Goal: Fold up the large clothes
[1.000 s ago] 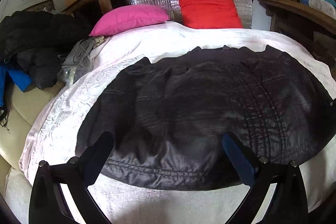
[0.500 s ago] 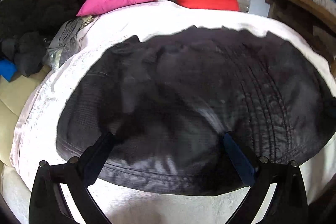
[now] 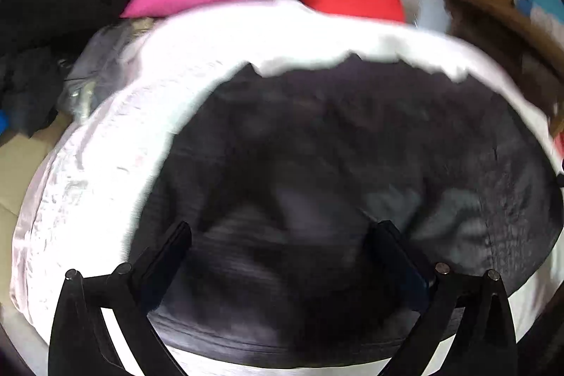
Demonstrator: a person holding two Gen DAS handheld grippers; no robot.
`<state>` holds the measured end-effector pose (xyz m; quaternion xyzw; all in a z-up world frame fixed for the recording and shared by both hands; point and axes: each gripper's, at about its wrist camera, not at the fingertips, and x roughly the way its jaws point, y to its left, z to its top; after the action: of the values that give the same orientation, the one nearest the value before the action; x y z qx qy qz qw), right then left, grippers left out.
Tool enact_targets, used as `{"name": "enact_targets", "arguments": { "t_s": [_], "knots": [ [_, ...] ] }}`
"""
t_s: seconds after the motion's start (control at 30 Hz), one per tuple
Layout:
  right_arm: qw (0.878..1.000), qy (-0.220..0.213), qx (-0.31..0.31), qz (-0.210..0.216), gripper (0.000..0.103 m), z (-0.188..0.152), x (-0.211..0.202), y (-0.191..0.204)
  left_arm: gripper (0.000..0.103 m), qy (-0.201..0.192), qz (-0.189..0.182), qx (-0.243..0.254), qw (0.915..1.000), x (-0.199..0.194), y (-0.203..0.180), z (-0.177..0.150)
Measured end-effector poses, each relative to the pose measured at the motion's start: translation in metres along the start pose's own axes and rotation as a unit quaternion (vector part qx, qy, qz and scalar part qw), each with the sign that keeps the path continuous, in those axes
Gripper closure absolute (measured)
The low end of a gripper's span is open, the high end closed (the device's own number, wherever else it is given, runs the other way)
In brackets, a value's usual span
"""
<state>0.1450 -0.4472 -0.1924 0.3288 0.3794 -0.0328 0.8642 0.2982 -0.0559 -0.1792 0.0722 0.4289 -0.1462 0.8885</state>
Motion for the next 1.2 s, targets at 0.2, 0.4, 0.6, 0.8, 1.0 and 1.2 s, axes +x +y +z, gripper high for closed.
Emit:
{"name": "enact_targets", "arguments": {
  "t_s": [0.2,0.4,0.6,0.8,1.0,1.2],
  "knots": [
    [0.998,0.011,0.055,0.018,0.022,0.032,-0.001,-0.050,0.000,-0.011,-0.071,-0.176,0.9818,0.005,0.113,0.018],
    [0.995,0.093,0.042,0.011,0.022,0.041,0.054,-0.054,0.000,0.101,-0.238,-0.284,0.9230,0.074,0.155,0.008],
    [0.994,0.102,0.018,0.043,0.007,0.038,0.090,-0.039,0.000,0.124,-0.272,-0.219,0.9287,0.091,0.123,0.013],
    [0.994,0.090,-0.011,0.062,0.015,0.031,0.101,-0.008,0.000,0.115,-0.255,-0.154,0.9477,0.088,0.083,0.020],
    [0.996,0.065,-0.032,0.045,0.062,0.029,0.095,0.003,0.055,0.103,-0.240,-0.163,0.9514,0.085,0.075,0.021],
    [0.997,0.027,-0.070,0.030,0.071,0.023,0.067,0.023,0.077,0.077,-0.232,-0.161,0.9561,0.059,0.073,0.027]
  ]
}}
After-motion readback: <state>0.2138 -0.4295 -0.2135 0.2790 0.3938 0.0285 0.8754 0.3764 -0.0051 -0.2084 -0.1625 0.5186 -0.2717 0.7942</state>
